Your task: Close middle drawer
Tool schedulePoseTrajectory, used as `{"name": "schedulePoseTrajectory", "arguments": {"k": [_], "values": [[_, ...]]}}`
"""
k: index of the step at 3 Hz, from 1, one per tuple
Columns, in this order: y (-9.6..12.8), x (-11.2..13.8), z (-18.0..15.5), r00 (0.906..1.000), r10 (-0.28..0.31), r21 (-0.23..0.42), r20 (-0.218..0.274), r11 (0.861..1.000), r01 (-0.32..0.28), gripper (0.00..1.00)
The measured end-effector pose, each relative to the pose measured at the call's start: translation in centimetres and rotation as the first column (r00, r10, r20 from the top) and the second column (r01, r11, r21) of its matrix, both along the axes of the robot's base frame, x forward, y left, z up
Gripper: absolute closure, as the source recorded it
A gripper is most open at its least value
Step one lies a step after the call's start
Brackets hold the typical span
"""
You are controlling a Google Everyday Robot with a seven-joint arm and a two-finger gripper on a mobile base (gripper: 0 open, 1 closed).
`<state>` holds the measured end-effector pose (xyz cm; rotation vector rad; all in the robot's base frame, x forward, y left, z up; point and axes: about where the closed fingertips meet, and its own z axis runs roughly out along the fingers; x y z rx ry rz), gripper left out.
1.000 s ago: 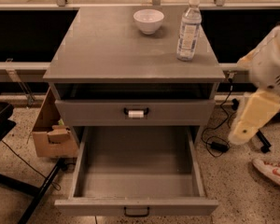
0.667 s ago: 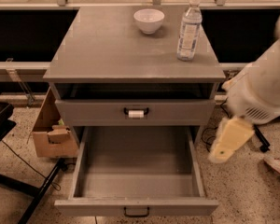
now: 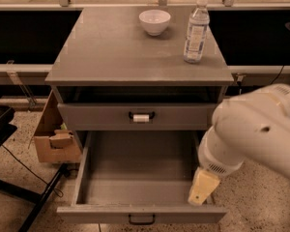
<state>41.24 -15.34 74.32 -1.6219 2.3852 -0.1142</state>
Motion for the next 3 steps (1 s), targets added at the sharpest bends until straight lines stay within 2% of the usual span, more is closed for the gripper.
{"name": "schedulePoseTrajectory", "arguments": {"k": [1, 2, 3], "values": [[1.0, -2.7, -6.9, 0.9956, -0.019, -0.018, -0.091, 1.0, 0.017, 0.19], [1.6, -5.2, -11.2, 0.987, -0.046, -0.008, -0.154, 0.999, 0.046, 0.41], [2.5, -6.8, -14.0, 0.9748, -0.076, 0.058, -0.21, 0.994, 0.09, 0.64]]}}
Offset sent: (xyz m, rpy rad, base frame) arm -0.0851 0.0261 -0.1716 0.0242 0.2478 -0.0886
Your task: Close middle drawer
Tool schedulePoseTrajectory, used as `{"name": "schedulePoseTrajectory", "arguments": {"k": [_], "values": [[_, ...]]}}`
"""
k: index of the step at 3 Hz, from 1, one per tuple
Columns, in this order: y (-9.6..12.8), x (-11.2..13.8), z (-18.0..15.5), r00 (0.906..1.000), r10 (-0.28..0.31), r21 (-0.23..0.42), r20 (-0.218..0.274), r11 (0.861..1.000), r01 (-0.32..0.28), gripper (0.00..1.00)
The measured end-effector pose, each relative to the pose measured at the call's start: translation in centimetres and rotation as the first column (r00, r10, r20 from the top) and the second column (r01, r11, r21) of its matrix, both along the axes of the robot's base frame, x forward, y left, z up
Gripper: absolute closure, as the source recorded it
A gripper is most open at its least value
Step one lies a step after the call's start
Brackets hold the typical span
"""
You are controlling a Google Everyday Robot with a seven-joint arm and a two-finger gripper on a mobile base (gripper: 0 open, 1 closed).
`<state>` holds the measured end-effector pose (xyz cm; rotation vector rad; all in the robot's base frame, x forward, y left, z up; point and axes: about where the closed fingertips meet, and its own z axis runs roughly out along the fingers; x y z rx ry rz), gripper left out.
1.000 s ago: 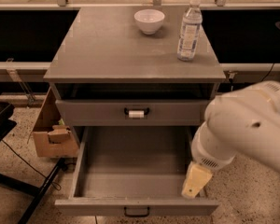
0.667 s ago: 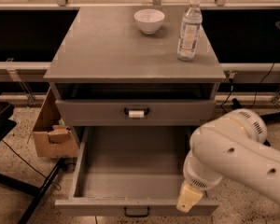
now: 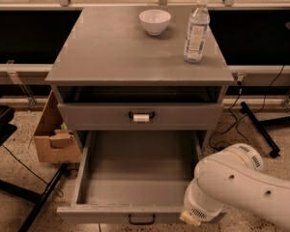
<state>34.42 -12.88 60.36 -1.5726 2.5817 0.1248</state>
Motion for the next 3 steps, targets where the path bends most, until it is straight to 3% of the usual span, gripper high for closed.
{"name": "schedulePoseTrajectory", "arguments": {"k": [1, 2, 3], "values": [[0.2, -0.2, -0.4, 0.9999, -0.008, 0.014, -0.009, 1.0, 0.008, 0.96], [0.2, -0.2, -0.4, 0.9999, -0.008, 0.014, -0.009, 1.0, 0.008, 1.0], [0.7, -0.9, -4.0, 0.9982, -0.015, -0.001, -0.058, 1.0, 0.015, 1.0]]}}
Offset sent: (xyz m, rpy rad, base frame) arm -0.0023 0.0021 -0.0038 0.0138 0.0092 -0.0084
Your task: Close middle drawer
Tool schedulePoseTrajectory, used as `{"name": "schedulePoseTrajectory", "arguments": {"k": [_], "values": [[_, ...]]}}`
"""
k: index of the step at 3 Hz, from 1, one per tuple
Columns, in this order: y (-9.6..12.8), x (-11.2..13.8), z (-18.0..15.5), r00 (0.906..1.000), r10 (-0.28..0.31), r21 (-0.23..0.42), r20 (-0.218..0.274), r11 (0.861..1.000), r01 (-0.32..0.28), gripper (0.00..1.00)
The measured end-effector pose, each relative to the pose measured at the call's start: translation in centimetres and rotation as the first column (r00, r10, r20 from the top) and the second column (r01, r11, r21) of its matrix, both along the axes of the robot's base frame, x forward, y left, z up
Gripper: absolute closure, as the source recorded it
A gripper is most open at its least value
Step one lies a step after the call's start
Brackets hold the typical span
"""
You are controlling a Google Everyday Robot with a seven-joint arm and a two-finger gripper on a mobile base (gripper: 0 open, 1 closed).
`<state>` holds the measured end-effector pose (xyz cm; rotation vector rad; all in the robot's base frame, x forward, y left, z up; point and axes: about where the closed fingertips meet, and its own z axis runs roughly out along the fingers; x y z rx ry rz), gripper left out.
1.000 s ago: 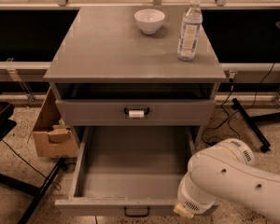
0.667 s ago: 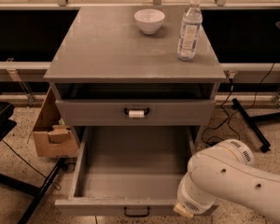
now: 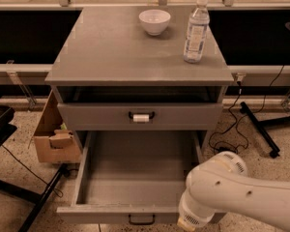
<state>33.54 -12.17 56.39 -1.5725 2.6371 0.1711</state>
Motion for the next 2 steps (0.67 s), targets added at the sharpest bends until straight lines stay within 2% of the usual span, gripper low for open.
{"name": "schedulePoseTrajectory", "arguments": {"k": [1, 2], "values": [[0.8, -1.6, -7.2, 0.998, 0.026, -0.025, -0.058, 0.999, -0.027, 1.0], [0.9, -2.8, -13.1, 0.9952, 0.03, -0.035, -0.093, 0.999, -0.033, 1.0]]}}
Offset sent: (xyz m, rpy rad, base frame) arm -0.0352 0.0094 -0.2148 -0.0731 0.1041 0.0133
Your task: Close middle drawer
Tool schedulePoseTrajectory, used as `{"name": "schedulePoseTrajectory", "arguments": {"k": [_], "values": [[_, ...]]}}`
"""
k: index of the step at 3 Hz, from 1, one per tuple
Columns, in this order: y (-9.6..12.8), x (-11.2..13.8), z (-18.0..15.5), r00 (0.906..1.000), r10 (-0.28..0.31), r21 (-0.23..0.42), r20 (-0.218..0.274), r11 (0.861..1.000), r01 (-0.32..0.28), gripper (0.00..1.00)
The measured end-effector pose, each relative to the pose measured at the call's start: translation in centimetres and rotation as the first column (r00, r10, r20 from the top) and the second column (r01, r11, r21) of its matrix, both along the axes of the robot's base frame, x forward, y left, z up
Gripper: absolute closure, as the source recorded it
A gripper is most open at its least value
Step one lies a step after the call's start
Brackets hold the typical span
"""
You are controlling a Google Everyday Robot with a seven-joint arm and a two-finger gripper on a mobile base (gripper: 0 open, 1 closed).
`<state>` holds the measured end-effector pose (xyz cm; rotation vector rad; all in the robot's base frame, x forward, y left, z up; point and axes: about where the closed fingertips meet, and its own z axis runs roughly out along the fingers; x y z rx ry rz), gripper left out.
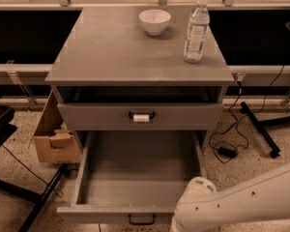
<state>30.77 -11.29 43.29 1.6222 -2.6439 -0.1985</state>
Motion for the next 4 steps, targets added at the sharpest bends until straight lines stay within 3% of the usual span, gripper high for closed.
{"name": "schedulePoseTrajectory", "arguments": {"k": [2, 3, 4], "values": [[0.0, 0.5, -6.3, 0.9984, -0.052, 0.023, 0.025, 0.998, 0.051, 1.0], [-0.2, 3.1, -8.1, 0.9893, -0.087, 0.067, 0.117, 0.995, 0.08, 1.0], [-0.6, 5.6, -8.1, 0.9752, -0.082, 0.081, 0.206, 0.994, 0.067, 1.0]]}}
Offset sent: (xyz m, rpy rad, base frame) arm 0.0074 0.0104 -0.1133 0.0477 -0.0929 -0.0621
